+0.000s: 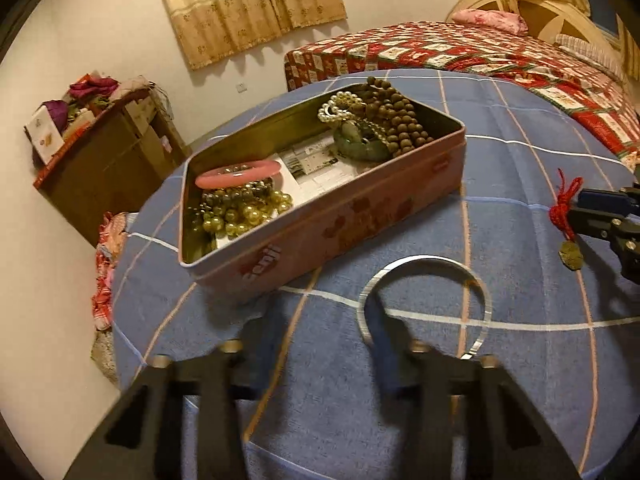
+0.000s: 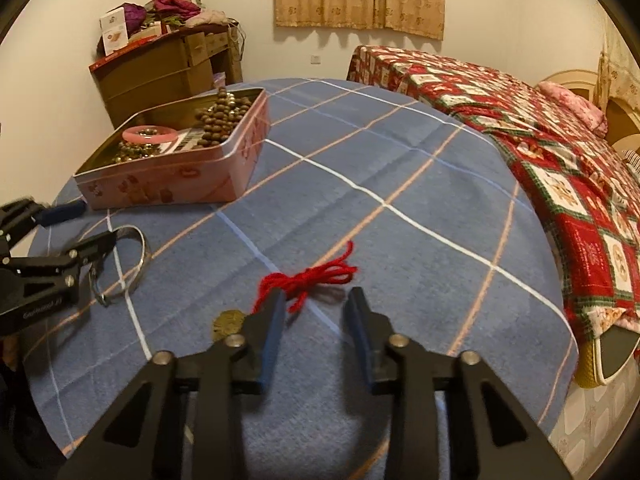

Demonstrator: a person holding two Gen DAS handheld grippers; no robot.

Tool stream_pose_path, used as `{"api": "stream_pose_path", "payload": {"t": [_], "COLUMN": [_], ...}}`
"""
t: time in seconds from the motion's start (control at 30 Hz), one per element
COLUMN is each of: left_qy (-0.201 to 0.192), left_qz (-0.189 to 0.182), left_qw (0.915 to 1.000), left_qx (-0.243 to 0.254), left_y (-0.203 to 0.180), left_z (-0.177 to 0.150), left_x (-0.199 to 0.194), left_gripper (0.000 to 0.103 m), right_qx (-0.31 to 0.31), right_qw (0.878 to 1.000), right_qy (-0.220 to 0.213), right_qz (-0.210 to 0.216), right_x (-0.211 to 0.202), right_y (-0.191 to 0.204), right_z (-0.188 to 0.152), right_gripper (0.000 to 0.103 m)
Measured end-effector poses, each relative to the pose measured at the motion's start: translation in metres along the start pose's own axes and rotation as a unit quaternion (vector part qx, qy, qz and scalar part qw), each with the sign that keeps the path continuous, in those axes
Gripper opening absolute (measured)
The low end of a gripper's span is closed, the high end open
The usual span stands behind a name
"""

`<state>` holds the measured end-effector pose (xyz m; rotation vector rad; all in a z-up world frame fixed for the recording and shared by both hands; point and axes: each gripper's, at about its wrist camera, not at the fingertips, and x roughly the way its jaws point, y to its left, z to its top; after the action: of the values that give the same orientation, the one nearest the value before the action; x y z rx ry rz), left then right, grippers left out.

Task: Organize jewelry
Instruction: 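Grasp the silver bangle with the left tool while the right tool grasps the red string pendant, then carry the silver bangle and red string pendant over the tin with both tools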

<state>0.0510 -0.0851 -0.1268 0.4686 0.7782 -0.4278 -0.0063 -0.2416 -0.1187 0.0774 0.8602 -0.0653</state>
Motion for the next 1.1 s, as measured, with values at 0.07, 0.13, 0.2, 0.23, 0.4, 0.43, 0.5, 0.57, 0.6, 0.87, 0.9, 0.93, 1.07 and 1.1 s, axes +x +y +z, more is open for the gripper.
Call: {"api": "stream_pose_path", "payload": {"t": [0.07, 0.13, 0.2, 0.23, 0.4, 0.43, 0.5, 0.57, 0.6, 0.87, 0.9, 0.93, 1.07, 1.1], "left_qy": [0.0, 0.001, 0.002, 0.004, 0.003, 0.003, 0.0, -0.003, -0.007, -0.05, -0.054, -0.06, -0.079, -0.084], "left_qz": [-0.008, -0.009, -0.003, -0.005, -0.011, -0.01, -0.011, -0.012, -0.011, 0.01, 0.012, 0.016, 0.025, 0.027], "left_qw": [1.0, 0.9999, 0.9999, 1.0, 0.9996, 0.9996, 0.9993, 0.9991, 0.9989, 0.9971, 0.9968, 0.9963, 0.9946, 0.994], "left_qx": [0.004, 0.01, 0.011, 0.004, -0.025, -0.027, -0.035, -0.042, -0.045, -0.057, -0.058, -0.059, -0.063, -0.065], "left_y": [-0.002, -0.003, -0.001, 0.003, 0.018, 0.02, 0.023, 0.027, 0.029, 0.045, 0.046, 0.047, 0.051, 0.053], "left_z": [-0.001, -0.001, -0.002, -0.003, -0.008, -0.009, -0.012, -0.013, -0.013, -0.005, -0.004, -0.003, 0.004, 0.006], "left_x": [0.0, 0.001, 0.002, 0.002, 0.001, 0.0, -0.002, -0.003, -0.006, -0.037, -0.04, -0.045, -0.059, -0.062], "left_gripper": [0.019, 0.009, 0.005, 0.003, 0.003, 0.002, 0.002, 0.002, 0.002, 0.002, 0.002, 0.002, 0.002, 0.002], "right_qx": [0.007, 0.028, 0.049, 0.054, 0.055, 0.053, 0.037, 0.029, 0.029, -0.003, -0.006, -0.009, -0.013, -0.013], "right_qw": [1.0, 0.999, 0.998, 0.998, 0.998, 0.998, 0.999, 0.999, 0.999, 0.999, 0.998, 0.998, 0.996, 0.996], "right_qy": [0.003, 0.006, 0.005, 0.003, 0.011, 0.016, 0.015, 0.014, 0.013, -0.05, -0.058, -0.065, -0.082, -0.086], "right_qz": [0.005, 0.023, 0.035, 0.036, 0.022, 0.02, 0.008, 0.009, 0.009, 0.007, 0.009, 0.01, 0.016, 0.019], "right_x": [0.0, 0.0, -0.001, -0.002, 0.003, 0.006, 0.006, 0.005, 0.004, -0.032, -0.037, -0.041, -0.051, -0.052], "right_y": [-0.001, -0.006, -0.01, -0.011, -0.001, 0.003, 0.009, 0.013, 0.012, 0.027, 0.03, 0.033, 0.039, 0.039], "right_z": [0.001, 0.003, 0.005, 0.006, 0.011, 0.011, 0.012, 0.009, 0.009, 0.02, 0.022, 0.024, 0.031, 0.032], "right_gripper": [0.035, 0.042, 0.058, 0.061, 0.06, 0.057, 0.021, 0.007, 0.006, 0.005, 0.005, 0.005, 0.005, 0.005]}}
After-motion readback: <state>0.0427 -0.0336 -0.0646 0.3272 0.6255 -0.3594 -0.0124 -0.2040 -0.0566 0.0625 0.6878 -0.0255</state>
